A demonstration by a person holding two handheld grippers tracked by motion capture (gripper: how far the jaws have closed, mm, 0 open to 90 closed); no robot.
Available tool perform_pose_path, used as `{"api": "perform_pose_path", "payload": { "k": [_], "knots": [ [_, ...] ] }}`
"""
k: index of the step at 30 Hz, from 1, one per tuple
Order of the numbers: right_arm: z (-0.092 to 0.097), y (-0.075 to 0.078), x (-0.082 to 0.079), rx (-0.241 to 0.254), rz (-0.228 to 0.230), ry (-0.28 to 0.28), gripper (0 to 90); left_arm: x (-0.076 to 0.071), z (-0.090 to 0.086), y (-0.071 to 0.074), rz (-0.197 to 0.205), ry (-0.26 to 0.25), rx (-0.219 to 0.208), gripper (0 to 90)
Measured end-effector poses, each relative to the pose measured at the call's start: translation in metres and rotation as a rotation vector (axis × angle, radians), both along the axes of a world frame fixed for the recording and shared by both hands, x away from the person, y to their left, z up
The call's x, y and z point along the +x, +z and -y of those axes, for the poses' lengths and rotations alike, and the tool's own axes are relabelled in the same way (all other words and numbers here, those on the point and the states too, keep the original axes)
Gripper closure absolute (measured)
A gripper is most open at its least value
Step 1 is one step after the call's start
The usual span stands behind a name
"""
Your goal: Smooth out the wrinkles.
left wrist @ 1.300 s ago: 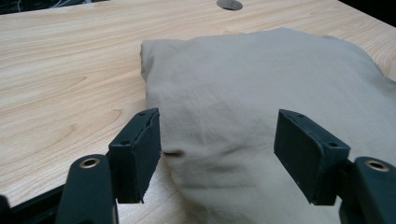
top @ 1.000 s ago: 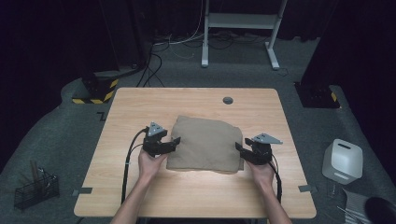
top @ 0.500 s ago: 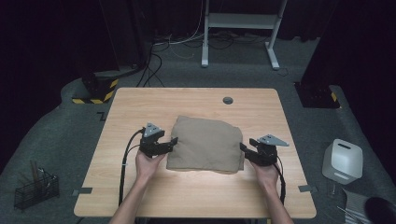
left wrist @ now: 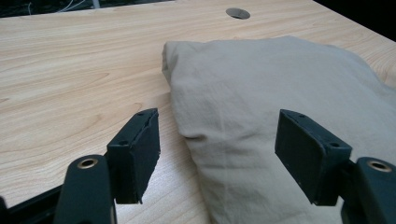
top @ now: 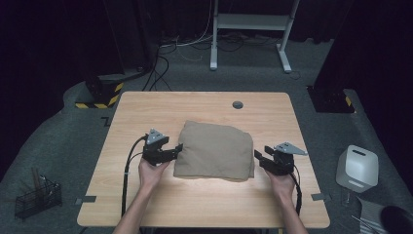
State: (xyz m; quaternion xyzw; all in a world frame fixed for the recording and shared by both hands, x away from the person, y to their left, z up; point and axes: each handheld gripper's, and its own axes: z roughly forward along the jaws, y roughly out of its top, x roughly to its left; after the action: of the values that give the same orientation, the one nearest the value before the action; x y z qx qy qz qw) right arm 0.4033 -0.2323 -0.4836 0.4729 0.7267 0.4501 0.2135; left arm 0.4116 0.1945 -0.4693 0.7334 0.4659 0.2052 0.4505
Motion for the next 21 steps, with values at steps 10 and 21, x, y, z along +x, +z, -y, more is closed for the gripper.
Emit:
{"api": "perform_pose_path", "payload": {
  "k": [10, 21],
  "knots": [
    [0.010, -0.001, -0.005, 0.009, -0.001, -0.017, 47.9, -0.005, -0.008, -0.001, -0.001, 0.015, -0.001, 30.0],
    [0.022, -0.005, -0.012, 0.016, -0.007, -0.040, 47.8, -0.011, -0.018, -0.006, -0.010, 0.035, -0.008, 29.6]
  ]
}}
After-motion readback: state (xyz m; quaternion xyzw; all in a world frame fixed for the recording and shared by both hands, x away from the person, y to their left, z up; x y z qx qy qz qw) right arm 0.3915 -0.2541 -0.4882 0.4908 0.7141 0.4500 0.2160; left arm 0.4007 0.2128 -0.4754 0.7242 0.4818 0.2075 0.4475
